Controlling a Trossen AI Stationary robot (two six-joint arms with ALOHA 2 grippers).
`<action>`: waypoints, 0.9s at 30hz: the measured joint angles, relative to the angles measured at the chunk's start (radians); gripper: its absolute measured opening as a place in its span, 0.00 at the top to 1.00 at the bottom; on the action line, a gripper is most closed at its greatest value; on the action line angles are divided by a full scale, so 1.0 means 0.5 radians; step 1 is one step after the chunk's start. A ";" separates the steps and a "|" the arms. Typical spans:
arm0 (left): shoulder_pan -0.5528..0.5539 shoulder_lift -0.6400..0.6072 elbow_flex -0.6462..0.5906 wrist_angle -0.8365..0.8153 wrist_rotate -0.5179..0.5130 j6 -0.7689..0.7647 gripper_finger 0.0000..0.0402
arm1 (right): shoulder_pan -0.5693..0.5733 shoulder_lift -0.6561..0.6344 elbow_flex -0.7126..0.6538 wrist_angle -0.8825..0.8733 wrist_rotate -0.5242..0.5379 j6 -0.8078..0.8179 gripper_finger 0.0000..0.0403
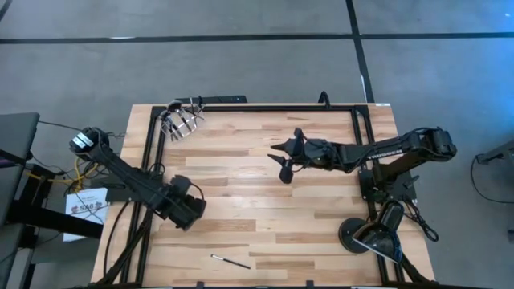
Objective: Put items in baskets/containers
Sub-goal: Put the eyeshadow brush into the transparent bin
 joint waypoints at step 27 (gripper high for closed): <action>0.000 0.002 -0.442 0.272 0.475 -0.631 0.76 | 0.345 0.001 -0.001 -0.438 -0.521 -0.351 0.70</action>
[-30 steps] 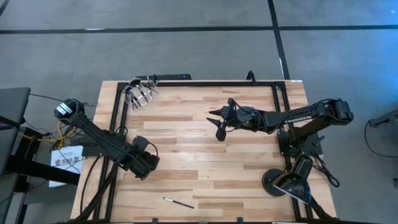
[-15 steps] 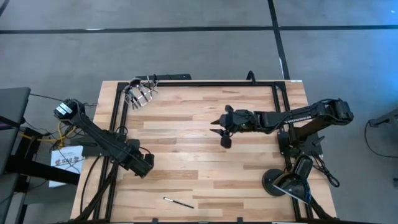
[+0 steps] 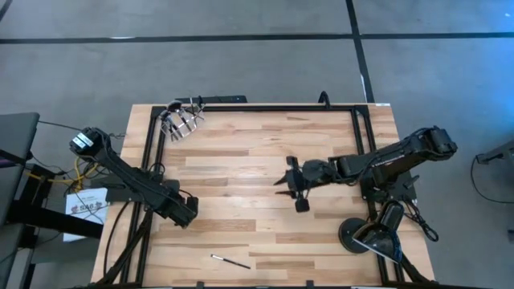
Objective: Put items in baskets/containers
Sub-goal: Put the eyeshadow brush into the transparent bin
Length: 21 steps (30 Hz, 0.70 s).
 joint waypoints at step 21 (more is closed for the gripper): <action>0.011 -0.009 -0.316 0.439 0.047 0.032 0.77 | 0.179 0.000 0.000 -0.154 0.319 0.054 0.70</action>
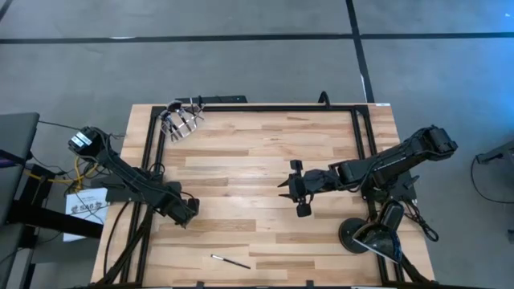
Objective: Put items in baskets/containers
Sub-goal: Put the eyeshadow brush into the transparent bin
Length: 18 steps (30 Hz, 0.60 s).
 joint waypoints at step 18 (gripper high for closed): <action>0.006 -0.082 0.000 0.037 -0.011 0.248 0.97 | -0.004 0.000 0.000 -0.050 -0.006 -0.001 0.70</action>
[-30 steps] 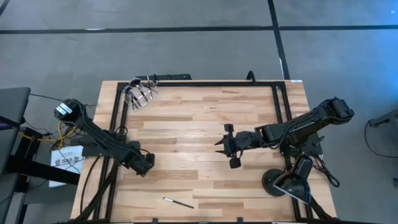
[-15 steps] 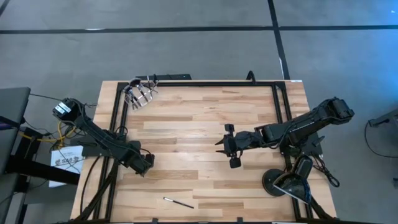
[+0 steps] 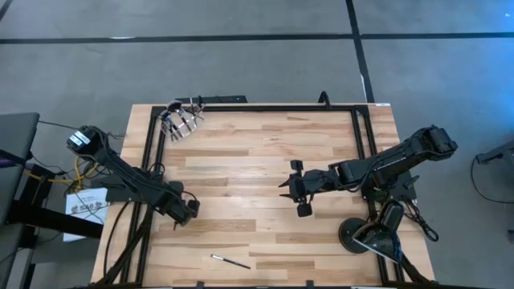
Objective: Put items in baskets/containers
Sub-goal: Put the eyeshadow brush into the transparent bin
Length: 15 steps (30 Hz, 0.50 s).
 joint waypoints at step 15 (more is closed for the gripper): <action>0.009 -0.320 0.099 0.440 -1.335 0.752 0.97 | -0.249 -0.001 -0.162 0.536 -0.405 0.009 0.70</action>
